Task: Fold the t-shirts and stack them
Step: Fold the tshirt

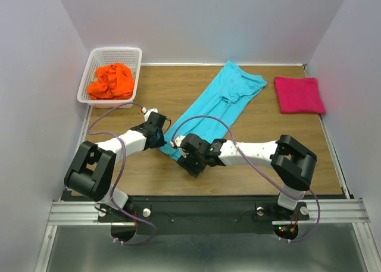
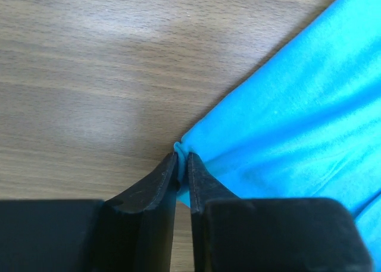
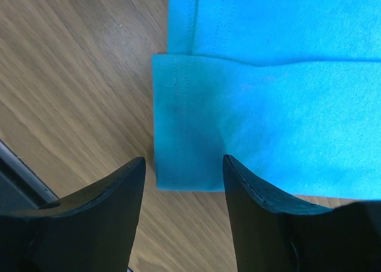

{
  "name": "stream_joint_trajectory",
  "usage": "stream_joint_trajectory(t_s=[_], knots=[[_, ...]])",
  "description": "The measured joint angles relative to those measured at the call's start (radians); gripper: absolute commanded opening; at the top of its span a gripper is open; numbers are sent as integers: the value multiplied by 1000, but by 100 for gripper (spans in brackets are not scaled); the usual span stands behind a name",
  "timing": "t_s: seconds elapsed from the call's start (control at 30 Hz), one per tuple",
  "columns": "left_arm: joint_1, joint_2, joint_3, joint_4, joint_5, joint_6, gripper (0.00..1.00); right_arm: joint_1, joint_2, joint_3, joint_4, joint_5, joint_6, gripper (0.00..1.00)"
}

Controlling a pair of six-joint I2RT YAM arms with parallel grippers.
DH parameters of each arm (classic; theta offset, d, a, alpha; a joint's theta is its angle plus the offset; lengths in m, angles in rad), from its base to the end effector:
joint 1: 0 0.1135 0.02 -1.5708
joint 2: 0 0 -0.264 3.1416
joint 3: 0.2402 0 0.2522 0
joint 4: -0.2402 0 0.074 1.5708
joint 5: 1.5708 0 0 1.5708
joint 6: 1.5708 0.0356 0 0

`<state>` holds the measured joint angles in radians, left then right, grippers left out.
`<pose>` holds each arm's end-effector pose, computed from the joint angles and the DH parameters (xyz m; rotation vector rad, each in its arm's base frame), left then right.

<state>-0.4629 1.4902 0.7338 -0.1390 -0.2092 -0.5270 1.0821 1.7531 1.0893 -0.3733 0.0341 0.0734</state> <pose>0.2593 -0.1212 0.1672 -0.1685 2.4421 -0.1820 0.1670 0.3116 0.1751 -1.2715 2.3292 0.3583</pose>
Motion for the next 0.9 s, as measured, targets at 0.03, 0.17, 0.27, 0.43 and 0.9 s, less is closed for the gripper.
stream_joint_trajectory(t_s=[0.03,0.17,0.27,0.43,0.9], knots=[[0,0,0,2,4,2,20,1,4,0,0,7,-8,61],[0,1,0,4,7,1,20,13,25,0,1,26,-26,58],[0,2,0,5,7,1,20,25,28,0,2,38,-34,53],[0,3,0,8,9,-1,0,44,34,-1,19,62,-36,25],[13,-111,1,-190,-1,-58,0,65,-39,-44,-7,-63,3,1]])
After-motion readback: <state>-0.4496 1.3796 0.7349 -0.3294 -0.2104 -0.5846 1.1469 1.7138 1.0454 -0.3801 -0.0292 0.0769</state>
